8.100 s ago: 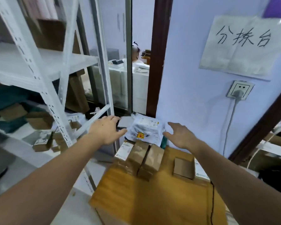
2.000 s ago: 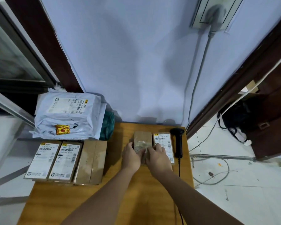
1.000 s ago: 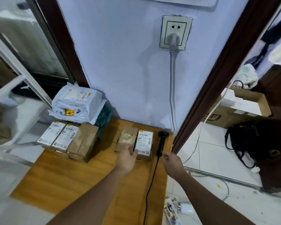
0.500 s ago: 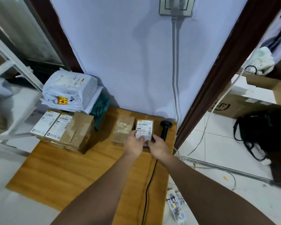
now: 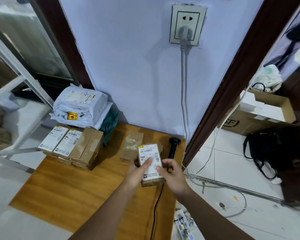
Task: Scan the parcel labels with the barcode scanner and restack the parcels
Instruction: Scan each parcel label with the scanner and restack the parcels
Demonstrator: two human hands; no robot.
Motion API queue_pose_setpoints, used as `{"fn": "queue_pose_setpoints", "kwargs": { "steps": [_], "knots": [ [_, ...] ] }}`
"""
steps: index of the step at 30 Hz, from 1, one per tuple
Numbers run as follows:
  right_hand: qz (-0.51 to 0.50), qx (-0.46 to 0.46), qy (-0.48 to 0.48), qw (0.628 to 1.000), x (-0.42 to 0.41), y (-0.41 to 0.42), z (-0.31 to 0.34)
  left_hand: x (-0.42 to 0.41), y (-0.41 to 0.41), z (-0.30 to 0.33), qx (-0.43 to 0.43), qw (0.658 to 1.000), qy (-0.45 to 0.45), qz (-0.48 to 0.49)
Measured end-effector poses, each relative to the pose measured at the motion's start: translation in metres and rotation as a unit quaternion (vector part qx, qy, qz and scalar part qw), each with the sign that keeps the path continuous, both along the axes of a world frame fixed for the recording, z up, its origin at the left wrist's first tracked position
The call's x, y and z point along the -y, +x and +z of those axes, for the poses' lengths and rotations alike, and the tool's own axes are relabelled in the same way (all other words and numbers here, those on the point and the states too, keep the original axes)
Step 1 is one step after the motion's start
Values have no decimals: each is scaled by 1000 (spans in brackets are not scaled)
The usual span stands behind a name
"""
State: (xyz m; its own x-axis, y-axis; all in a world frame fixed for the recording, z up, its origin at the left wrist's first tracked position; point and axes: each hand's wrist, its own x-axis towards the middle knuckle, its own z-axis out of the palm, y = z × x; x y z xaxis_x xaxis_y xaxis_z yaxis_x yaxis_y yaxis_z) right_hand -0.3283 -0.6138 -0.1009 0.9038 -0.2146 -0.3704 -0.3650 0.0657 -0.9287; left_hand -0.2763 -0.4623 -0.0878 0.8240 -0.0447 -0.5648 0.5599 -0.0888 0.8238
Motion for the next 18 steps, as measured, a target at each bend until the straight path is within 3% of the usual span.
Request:
{"fn": "queue_pose_setpoints", "kwargs": {
  "steps": [6,10,14,18],
  "knots": [
    [19,-121,55,991,11,29,-17,-14,1,-9,1,999,-33,9],
    [-82,-184,-76,977,41,70,-54,-16,9,-21,-9,999,-53,-4],
    [-87,-235,-181,951,63,109,-74,-20,12,-26,-12,995,-97,-3],
    [-80,-255,-179,947,57,134,-92,-28,14,-26,-2,995,-95,-22]
  ]
}}
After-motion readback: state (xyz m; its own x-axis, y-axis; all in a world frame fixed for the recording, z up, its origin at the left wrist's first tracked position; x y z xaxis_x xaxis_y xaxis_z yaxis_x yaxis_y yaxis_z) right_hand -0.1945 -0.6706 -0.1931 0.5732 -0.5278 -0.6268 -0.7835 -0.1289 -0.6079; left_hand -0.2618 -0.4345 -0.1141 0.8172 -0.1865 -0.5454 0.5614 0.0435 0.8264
